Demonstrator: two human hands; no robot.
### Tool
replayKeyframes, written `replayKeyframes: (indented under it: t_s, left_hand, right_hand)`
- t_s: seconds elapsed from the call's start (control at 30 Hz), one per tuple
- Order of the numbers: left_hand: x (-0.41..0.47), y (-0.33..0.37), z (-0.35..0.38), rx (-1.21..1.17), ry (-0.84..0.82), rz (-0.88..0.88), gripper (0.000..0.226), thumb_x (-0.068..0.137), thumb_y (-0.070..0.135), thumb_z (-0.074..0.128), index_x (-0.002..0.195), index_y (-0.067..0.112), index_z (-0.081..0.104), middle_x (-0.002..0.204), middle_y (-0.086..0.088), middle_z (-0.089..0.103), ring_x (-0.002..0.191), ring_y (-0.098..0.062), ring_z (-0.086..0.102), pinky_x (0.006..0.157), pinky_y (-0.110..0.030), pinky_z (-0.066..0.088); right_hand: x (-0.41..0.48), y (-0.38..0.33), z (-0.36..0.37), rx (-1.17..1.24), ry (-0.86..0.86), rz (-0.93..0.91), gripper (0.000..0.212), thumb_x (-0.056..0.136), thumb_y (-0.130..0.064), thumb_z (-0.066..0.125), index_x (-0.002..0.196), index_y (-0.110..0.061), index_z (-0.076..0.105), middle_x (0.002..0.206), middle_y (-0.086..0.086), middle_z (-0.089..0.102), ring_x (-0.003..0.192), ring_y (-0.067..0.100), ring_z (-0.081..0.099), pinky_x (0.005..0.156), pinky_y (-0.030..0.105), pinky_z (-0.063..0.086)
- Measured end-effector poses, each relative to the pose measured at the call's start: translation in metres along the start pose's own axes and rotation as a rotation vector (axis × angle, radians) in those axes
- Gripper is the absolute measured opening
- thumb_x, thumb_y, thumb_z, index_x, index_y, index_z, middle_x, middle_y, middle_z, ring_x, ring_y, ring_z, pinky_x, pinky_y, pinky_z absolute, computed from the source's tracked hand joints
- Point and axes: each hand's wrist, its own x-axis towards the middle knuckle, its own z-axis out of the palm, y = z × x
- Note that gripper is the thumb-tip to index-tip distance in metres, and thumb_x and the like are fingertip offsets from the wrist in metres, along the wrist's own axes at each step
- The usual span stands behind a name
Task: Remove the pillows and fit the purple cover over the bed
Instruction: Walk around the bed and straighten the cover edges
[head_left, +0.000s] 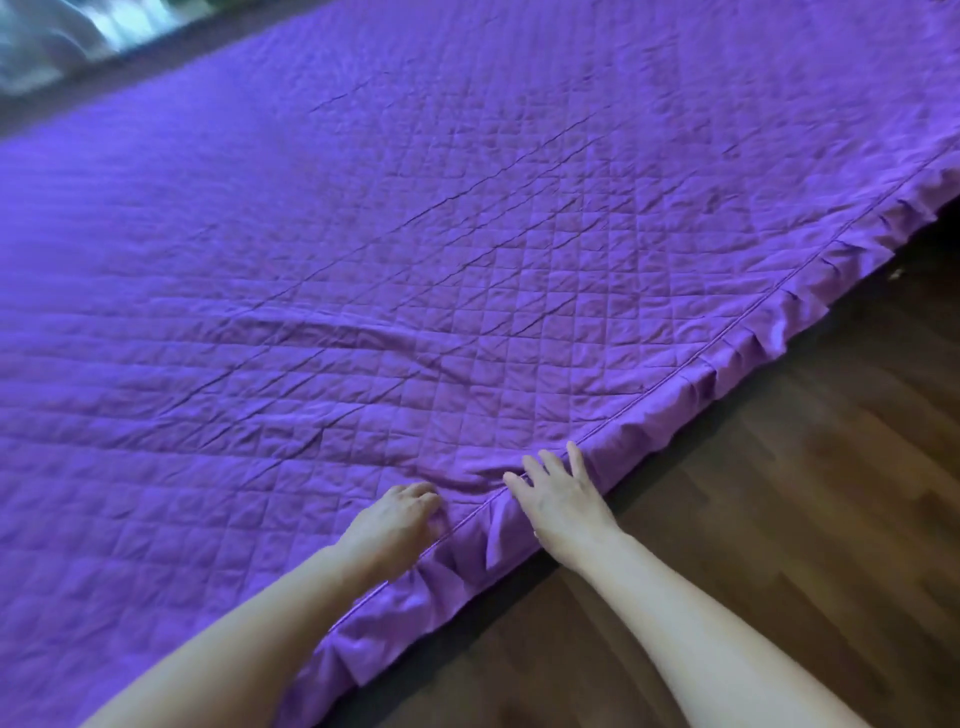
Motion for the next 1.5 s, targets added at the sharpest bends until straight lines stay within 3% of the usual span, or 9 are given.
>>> replayKeyframes:
  t_s: [0.13, 0.27, 0.4, 0.53, 0.7, 0.83, 0.9, 1.07, 1.5]
  left_hand:
    - [-0.026, -0.011, 0.013, 0.223, -0.052, -0.069, 0.050, 0.077, 0.061, 0.056, 0.104, 0.019, 0.058, 0.115, 0.000, 0.043, 0.110, -0.022, 0.043, 0.073, -0.036, 0.044]
    - [-0.044, -0.029, 0.037, 0.433, 0.046, 0.046, 0.036, 0.040, 0.046, 0.083, 0.057, 0.025, 0.059, 0.079, 0.006, 0.054, 0.072, -0.017, 0.058, 0.037, -0.028, 0.042]
    - [-0.048, -0.024, 0.040, 0.346, -0.016, 0.089, 0.020, 0.082, 0.034, 0.060, 0.092, 0.018, 0.064, 0.109, -0.001, 0.050, 0.106, -0.024, 0.046, 0.081, -0.039, 0.041]
    - [-0.055, -0.020, 0.047, 0.290, -0.136, 0.062, 0.027, 0.091, 0.034, 0.048, 0.107, 0.015, 0.060, 0.118, -0.002, 0.047, 0.114, -0.024, 0.040, 0.093, -0.036, 0.033]
    - [-0.063, -0.028, 0.053, 0.178, -0.040, 0.044, 0.025, 0.093, 0.036, 0.044, 0.109, 0.019, 0.054, 0.117, -0.001, 0.045, 0.112, -0.024, 0.040, 0.087, -0.035, 0.035]
    - [-0.085, -0.070, 0.063, 0.031, 0.115, -0.047, 0.025, 0.093, 0.034, 0.035, 0.101, 0.016, 0.050, 0.108, -0.004, 0.046, 0.103, -0.028, 0.044, 0.074, -0.037, 0.042]
    - [-0.095, -0.095, 0.068, -0.013, 0.135, -0.089, 0.022, 0.093, 0.029, 0.036, 0.102, 0.015, 0.051, 0.107, -0.006, 0.048, 0.101, -0.030, 0.046, 0.081, -0.042, 0.045]
    - [-0.126, -0.147, 0.070, -0.059, 0.048, -0.122, 0.018, 0.093, 0.018, 0.043, 0.107, 0.014, 0.054, 0.112, -0.007, 0.049, 0.106, -0.027, 0.047, 0.090, -0.034, 0.039]
    - [-0.225, -0.209, 0.082, -0.035, -0.040, -0.276, 0.019, 0.090, 0.018, 0.045, 0.106, 0.019, 0.056, 0.112, -0.005, 0.051, 0.110, -0.028, 0.049, 0.090, -0.041, 0.042]
  right_hand:
    - [0.013, -0.040, 0.005, -0.038, -0.046, -0.083, 0.043, 0.089, -0.011, 0.049, 0.132, -0.011, 0.042, 0.141, 0.018, 0.032, 0.134, 0.034, 0.023, 0.112, 0.060, 0.001]
    - [0.021, -0.064, 0.015, -0.121, 0.054, -0.042, 0.018, 0.062, -0.014, 0.077, 0.078, -0.017, 0.067, 0.084, 0.007, 0.061, 0.085, 0.027, 0.060, 0.100, 0.058, 0.036]
    - [0.015, -0.072, 0.020, -0.142, 0.161, -0.030, 0.026, 0.039, -0.013, 0.082, 0.054, -0.020, 0.062, 0.062, 0.000, 0.055, 0.062, 0.023, 0.058, 0.084, 0.051, 0.052]
    - [-0.004, -0.072, 0.044, -0.146, 0.223, -0.050, 0.025, 0.047, -0.003, 0.070, 0.060, -0.018, 0.056, 0.071, 0.001, 0.055, 0.066, 0.024, 0.057, 0.085, 0.046, 0.050]
    - [0.002, -0.083, 0.042, -0.030, 0.227, 0.055, 0.036, 0.041, -0.004, 0.070, 0.071, -0.016, 0.054, 0.077, 0.004, 0.054, 0.067, 0.026, 0.053, 0.065, 0.036, 0.051]
    - [0.019, -0.119, 0.039, 0.067, 0.225, 0.089, 0.057, 0.051, -0.005, 0.069, 0.105, -0.017, 0.057, 0.111, 0.011, 0.061, 0.096, 0.031, 0.060, 0.075, 0.046, 0.053]
    - [0.024, -0.140, 0.041, 0.086, 0.149, 0.024, 0.054, 0.061, -0.009, 0.060, 0.114, -0.022, 0.059, 0.127, 0.009, 0.056, 0.113, 0.031, 0.055, 0.086, 0.053, 0.048]
    - [0.028, -0.204, 0.033, 0.038, 0.098, -0.042, 0.014, 0.055, -0.018, 0.065, 0.068, -0.019, 0.062, 0.096, 0.007, 0.063, 0.091, 0.028, 0.062, 0.083, 0.051, 0.050]
    - [0.029, -0.309, 0.027, 0.046, 0.161, -0.127, 0.025, 0.049, -0.017, 0.079, 0.068, -0.021, 0.065, 0.098, 0.007, 0.065, 0.095, 0.028, 0.062, 0.084, 0.054, 0.048]
